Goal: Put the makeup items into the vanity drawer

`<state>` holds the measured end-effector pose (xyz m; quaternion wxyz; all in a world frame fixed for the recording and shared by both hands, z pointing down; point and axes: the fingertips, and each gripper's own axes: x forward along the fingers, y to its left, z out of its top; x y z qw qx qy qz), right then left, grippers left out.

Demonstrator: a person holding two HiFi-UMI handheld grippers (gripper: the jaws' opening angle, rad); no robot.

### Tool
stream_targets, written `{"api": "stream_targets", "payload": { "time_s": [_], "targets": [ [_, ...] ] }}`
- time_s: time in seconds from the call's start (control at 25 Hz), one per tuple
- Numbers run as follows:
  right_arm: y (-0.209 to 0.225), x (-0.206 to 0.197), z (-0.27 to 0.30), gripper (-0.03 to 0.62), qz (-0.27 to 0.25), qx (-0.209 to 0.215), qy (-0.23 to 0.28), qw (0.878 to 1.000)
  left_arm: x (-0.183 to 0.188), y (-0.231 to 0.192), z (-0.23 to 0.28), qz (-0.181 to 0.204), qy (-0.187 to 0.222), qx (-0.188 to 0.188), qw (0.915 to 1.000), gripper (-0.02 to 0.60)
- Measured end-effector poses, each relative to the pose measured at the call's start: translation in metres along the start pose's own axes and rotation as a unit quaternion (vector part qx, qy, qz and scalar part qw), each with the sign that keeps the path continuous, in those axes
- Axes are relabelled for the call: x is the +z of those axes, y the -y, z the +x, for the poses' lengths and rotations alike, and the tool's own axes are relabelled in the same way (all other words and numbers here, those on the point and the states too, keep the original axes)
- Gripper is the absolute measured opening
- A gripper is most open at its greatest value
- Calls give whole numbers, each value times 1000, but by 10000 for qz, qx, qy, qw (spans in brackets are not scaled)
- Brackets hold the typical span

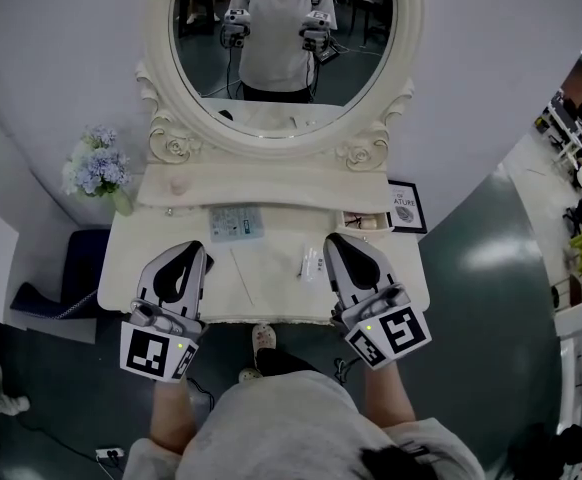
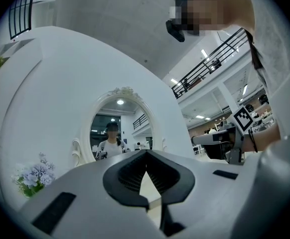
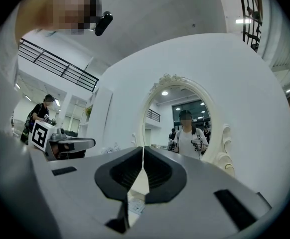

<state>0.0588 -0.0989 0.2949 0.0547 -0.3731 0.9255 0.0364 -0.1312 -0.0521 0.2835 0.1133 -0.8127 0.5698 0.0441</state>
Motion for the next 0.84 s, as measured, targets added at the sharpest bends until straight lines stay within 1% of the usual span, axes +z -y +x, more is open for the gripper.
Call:
{"api": "stream_targets", "payload": {
  "time_s": [0.28,0.84],
  "targets": [
    [0,2,-9,23,24,-48,40,10000,0,5,-2,-18,23,-17,10000,14],
    [-7,4,-14,23,75,-63,96,9999,0,1,-16,-146,42,118,9998,14]
  ]
}}
